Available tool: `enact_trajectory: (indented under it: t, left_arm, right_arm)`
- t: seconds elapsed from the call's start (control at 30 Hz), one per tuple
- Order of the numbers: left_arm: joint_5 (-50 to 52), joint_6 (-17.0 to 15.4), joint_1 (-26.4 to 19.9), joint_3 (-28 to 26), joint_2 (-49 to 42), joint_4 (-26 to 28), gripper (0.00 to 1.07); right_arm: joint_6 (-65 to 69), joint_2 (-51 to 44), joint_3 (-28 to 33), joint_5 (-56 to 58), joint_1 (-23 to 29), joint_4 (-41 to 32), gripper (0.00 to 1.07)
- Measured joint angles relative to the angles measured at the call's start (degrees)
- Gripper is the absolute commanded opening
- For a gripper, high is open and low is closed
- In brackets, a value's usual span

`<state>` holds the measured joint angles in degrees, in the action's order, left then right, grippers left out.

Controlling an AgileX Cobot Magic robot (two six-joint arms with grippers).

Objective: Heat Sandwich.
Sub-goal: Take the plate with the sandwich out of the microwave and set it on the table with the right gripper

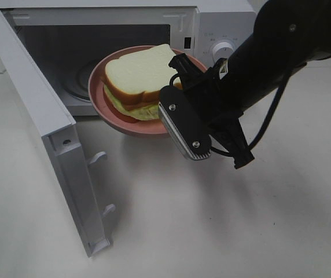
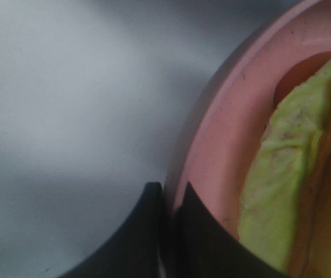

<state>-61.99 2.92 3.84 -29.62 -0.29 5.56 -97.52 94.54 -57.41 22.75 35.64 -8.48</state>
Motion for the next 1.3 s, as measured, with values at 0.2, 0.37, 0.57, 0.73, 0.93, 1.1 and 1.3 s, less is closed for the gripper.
enact_trajectory:
  t: [0.2, 0.37, 0.57, 0.73, 0.93, 1.1, 1.3]
  left_arm:
    - [0.00, 0.00, 0.00, 0.00, 0.00, 0.00, 0.97]
    - [0.00, 0.00, 0.00, 0.00, 0.00, 0.00, 0.97]
    - [0.00, 0.00, 0.00, 0.00, 0.00, 0.00, 0.97]
    - [0.00, 0.00, 0.00, 0.00, 0.00, 0.00, 0.97]
    - [0.00, 0.00, 0.00, 0.00, 0.00, 0.00, 0.97]
    - [0.00, 0.00, 0.00, 0.00, 0.00, 0.00, 0.97]
    - [0.00, 0.00, 0.00, 0.00, 0.00, 0.00, 0.97]
  right_arm:
    - [0.69, -4.47, 4.18, -0.23, 0.00, 0.00, 0.00]
    - [1.55, -8.37, 8.14, 0.00, 0.00, 0.00, 0.00]
    - [1.72, -11.63, 10.94, 1.03, 0.00, 0.00, 0.00]
    - [3.21, -15.13, 13.12, 1.43, 0.00, 0.00, 0.00]
    - [4.18, -19.02, 14.09, 3.90, 0.00, 0.06, 0.00]
    - [4.81, -23.09, 15.47, 6.36, 0.00, 0.52, 0.00]
    - [7.05, -26.81, 17.93, 7.39, 0.00, 2.12, 0.00]
